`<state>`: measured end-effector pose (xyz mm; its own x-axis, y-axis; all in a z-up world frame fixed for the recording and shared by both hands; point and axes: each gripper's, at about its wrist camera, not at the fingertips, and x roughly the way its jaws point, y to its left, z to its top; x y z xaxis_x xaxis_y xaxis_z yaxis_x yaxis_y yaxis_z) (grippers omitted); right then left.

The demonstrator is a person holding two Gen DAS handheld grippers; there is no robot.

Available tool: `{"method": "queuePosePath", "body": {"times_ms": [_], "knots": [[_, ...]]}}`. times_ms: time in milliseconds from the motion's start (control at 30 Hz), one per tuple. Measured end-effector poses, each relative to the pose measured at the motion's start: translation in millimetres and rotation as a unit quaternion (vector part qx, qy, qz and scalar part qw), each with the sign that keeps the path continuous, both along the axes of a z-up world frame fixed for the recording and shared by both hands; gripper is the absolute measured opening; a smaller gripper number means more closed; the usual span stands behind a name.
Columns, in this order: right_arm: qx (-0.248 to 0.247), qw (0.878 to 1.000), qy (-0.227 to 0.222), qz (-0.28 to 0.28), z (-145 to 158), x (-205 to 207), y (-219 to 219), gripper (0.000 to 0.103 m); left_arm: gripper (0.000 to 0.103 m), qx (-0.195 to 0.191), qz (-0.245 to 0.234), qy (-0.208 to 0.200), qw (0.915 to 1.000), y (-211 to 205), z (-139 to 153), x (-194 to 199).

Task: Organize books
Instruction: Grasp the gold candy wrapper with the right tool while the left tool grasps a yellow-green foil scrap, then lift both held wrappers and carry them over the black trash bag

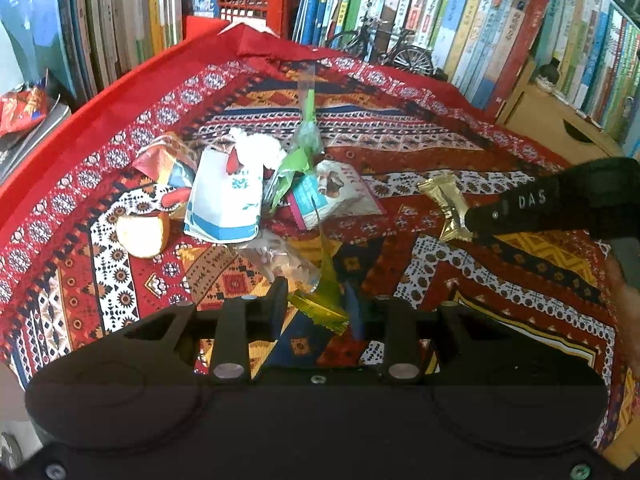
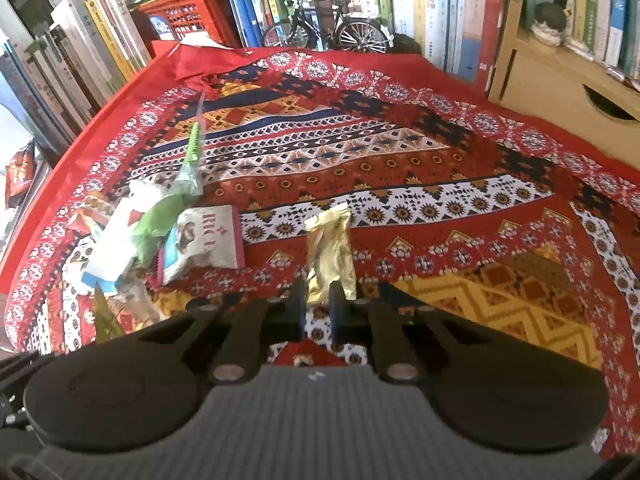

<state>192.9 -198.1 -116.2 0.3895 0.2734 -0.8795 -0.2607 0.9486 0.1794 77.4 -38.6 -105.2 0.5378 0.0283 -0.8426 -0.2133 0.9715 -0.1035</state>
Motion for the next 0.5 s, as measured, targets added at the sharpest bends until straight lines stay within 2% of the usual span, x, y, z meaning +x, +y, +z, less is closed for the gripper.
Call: {"method": "queuePosePath", "body": {"times_ms": [67, 100, 133, 167, 233, 500], "knots": [[-0.003, 1.000, -0.003, 0.000, 2.7, -6.4, -0.8, 0.017, 0.029, -0.001, 0.001, -0.002, 1.0000, 0.3, 2.6, -3.0], [-0.009, 1.000, -0.009, 0.002, 3.7, -9.0, 0.0, 0.026, 0.029, -0.002, 0.003, -0.003, 1.0000, 0.5, 3.7, -4.8], [-0.019, 1.000, -0.016, 0.000, 3.8, -10.5, 0.6, 0.042, 0.029, -0.002, 0.004, -0.003, 1.0000, 0.8, 4.6, -6.2], [-0.024, 1.000, -0.018, 0.000, 2.8, -9.8, 0.8, 0.054, 0.029, -0.002, 0.005, -0.004, 1.0000, 1.0, 4.8, -7.2], [-0.024, 1.000, -0.019, -0.003, -0.7, -4.6, 1.1, 0.062, 0.029, 0.000, 0.007, -0.004, 1.0000, 2.0, 5.0, -9.0], [-0.044, 0.999, -0.004, -0.014, -31.3, 31.2, 13.9, 0.063, 0.029, 0.007, 0.029, 0.005, 0.9995, 10.1, -1.4, -9.5]]}}
